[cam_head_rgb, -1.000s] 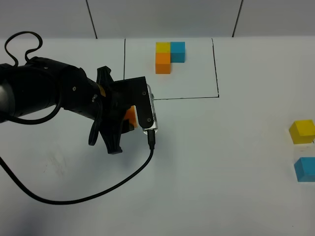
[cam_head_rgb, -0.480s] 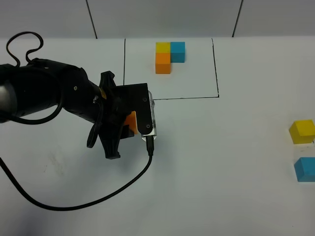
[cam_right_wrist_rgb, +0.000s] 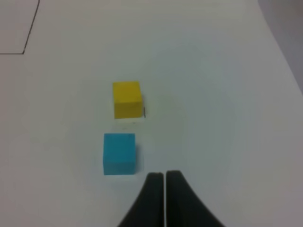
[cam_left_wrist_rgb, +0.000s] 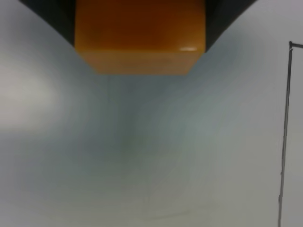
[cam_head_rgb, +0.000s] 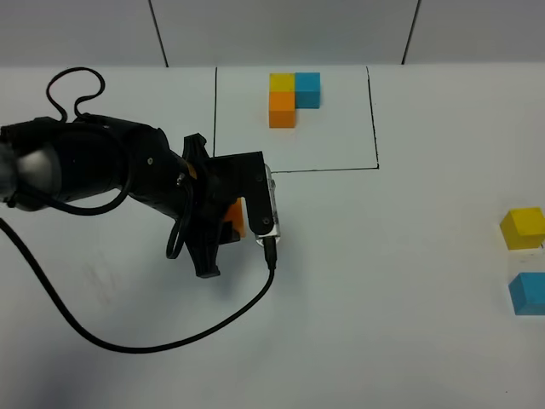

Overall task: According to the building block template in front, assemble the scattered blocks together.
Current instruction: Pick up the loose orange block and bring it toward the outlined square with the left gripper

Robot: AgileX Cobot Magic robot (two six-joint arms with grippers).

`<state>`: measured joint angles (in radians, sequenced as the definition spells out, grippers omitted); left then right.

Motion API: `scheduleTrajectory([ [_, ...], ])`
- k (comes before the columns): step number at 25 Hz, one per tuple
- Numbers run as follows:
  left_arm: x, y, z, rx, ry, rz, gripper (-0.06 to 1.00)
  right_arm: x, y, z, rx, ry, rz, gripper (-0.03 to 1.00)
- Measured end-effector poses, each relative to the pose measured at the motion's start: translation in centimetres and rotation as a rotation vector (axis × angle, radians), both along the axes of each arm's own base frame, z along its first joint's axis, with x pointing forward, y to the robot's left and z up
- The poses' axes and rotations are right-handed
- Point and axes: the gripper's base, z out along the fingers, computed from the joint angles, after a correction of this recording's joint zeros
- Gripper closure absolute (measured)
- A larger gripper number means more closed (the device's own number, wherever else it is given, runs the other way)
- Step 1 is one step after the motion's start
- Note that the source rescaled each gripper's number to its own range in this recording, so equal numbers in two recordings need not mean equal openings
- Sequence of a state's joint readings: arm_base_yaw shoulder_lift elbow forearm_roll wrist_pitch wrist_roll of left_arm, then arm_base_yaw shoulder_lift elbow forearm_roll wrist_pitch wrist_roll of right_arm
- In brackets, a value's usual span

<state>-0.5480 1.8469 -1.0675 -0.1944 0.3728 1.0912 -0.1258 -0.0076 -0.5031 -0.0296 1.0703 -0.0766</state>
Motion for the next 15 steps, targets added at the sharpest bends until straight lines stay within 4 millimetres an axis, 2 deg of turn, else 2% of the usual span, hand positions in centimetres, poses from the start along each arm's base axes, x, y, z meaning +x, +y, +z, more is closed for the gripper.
scheduleTrajectory([
  [8,1.8,-1.2,-0.9,-0.002,-0.013,-0.03,0.39,0.0,0.0,0.0,0.0,0.0,0.0,0.95],
  [15,2.4,-1.8,-2.0,-0.026,0.002,-0.03,0.39,0.0,0.0,0.0,0.0,0.0,0.0,0.95],
])
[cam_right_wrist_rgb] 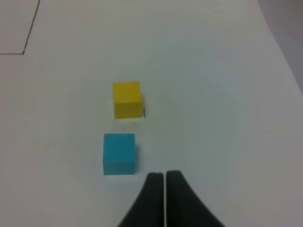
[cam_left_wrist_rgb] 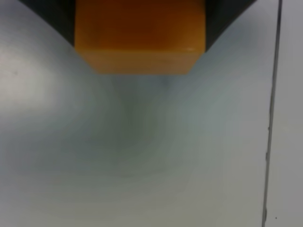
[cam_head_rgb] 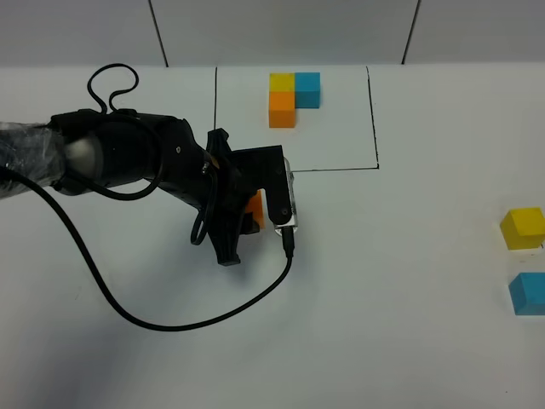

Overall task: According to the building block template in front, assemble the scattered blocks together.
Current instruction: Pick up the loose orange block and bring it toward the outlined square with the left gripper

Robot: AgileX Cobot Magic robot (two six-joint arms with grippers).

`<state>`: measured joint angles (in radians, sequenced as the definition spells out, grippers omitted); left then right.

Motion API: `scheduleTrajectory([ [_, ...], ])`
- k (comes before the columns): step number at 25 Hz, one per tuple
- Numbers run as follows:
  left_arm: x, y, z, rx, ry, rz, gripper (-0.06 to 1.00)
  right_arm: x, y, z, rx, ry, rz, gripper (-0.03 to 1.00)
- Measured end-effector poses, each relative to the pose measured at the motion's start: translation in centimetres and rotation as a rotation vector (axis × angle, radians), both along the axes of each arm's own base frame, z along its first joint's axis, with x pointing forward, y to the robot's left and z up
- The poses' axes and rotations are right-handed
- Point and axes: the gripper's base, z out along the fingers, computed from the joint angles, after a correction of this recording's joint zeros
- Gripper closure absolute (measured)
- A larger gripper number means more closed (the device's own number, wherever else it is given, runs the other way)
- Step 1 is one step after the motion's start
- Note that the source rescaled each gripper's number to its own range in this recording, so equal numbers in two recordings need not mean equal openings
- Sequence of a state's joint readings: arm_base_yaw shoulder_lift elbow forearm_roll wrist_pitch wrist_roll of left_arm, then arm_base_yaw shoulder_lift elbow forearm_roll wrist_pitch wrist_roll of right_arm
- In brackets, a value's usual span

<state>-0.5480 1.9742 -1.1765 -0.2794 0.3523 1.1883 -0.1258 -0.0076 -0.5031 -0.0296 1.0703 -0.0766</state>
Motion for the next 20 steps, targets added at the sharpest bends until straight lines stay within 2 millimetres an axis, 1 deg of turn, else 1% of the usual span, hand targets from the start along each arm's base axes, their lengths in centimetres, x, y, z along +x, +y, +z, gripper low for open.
scheduleTrajectory([
  [3,0.0,-0.1,-0.6,-0.001,0.021,0.01,0.39,0.0,0.0,0.0,0.0,0.0,0.0,0.95],
  [9,0.0,-0.1,-1.1,0.005,0.032,0.009,0.39,0.0,0.0,0.0,0.0,0.0,0.0,0.95],
  [16,0.0,-0.1,-3.0,0.027,0.072,0.012,0.39,0.0,0.0,0.0,0.0,0.0,0.0,0.95],
  [20,0.1,-0.2,-3.0,0.024,0.071,0.014,0.39,0.0,0.0,0.0,0.0,0.0,0.0,0.95],
])
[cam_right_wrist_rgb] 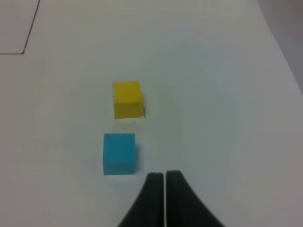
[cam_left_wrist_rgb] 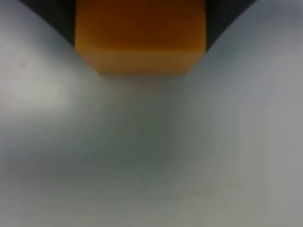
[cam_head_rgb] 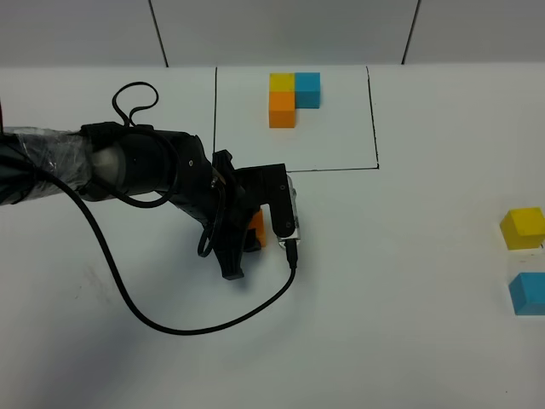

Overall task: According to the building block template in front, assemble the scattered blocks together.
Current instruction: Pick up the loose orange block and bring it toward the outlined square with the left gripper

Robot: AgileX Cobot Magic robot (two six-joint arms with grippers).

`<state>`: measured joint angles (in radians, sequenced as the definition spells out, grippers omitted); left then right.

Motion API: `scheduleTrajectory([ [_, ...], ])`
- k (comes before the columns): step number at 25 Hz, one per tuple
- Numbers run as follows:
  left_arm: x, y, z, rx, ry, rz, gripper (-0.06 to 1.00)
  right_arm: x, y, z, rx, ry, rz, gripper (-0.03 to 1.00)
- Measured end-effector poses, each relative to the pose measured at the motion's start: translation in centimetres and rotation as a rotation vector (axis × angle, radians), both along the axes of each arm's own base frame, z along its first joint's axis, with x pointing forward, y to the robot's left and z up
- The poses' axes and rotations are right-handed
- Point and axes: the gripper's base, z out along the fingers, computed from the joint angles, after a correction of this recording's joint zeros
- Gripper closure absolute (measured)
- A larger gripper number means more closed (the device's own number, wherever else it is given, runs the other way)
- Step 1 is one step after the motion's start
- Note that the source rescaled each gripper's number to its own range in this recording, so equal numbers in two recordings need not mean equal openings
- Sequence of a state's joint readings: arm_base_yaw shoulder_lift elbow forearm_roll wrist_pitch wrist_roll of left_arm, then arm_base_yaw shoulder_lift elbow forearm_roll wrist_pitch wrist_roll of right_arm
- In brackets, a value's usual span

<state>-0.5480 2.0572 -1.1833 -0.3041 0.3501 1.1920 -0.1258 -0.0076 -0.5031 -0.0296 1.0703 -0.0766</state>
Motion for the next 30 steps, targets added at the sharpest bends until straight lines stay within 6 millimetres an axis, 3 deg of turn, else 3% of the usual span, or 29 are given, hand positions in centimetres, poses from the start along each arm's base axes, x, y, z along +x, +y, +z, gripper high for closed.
scheduleTrajectory([
  [21,-0.08,0.05,-0.04,0.002,0.013,0.002,0.38,0.0,0.0,0.0,0.0,0.0,0.0,0.95],
  [30,0.01,0.04,-0.14,-0.013,0.026,0.071,0.05,0.0,0.0,0.0,0.0,0.0,0.0,0.95],
])
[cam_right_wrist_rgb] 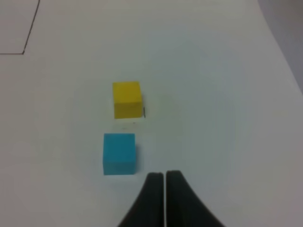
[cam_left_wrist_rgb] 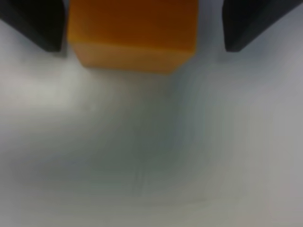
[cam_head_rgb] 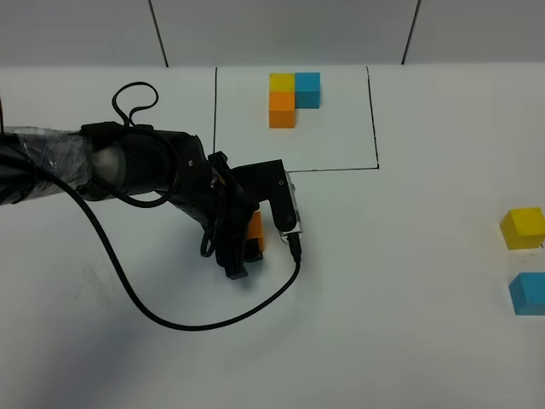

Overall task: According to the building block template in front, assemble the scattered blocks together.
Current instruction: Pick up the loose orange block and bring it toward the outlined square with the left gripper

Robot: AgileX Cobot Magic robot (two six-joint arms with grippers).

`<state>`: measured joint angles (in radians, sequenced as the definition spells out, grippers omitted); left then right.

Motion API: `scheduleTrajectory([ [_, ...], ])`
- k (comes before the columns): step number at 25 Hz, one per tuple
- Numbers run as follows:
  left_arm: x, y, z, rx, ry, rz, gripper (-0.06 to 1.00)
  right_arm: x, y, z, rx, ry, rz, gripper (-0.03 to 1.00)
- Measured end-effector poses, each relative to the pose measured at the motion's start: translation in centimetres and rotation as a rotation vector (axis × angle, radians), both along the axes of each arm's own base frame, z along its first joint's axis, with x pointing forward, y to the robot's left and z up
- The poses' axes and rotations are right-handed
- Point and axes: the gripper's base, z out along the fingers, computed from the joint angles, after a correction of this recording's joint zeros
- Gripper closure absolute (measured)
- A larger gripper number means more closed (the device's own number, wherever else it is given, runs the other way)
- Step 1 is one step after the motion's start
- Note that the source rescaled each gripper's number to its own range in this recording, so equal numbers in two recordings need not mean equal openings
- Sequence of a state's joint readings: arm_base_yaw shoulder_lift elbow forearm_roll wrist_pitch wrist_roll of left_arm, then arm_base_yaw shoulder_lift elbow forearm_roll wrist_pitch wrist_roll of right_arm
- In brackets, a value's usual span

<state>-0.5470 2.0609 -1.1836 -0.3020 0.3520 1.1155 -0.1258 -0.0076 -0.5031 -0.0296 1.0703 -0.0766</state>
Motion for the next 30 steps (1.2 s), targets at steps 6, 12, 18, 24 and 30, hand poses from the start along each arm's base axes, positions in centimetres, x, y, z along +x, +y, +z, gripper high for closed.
scheduleTrajectory([
  [6,0.0,0.0,0.0,-0.002,0.0,0.011,0.01,0.0,0.0,0.0,0.0,0.0,0.0,0.95],
  [12,0.1,0.1,0.8,0.003,-0.024,-0.007,0.01,0.0,0.0,0.0,0.0,0.0,0.0,0.95],
  [18,-0.1,0.2,2.6,-0.016,-0.044,-0.001,0.01,0.0,0.0,0.0,0.0,0.0,0.0,0.95],
  [24,-0.3,0.4,5.6,-0.046,-0.094,0.018,0.01,0.0,0.0,0.0,0.0,0.0,0.0,0.95],
  [30,-1.0,1.0,9.2,-0.062,-0.165,0.005,0.04,0.0,0.0,0.0,0.0,0.0,0.0,0.95],
])
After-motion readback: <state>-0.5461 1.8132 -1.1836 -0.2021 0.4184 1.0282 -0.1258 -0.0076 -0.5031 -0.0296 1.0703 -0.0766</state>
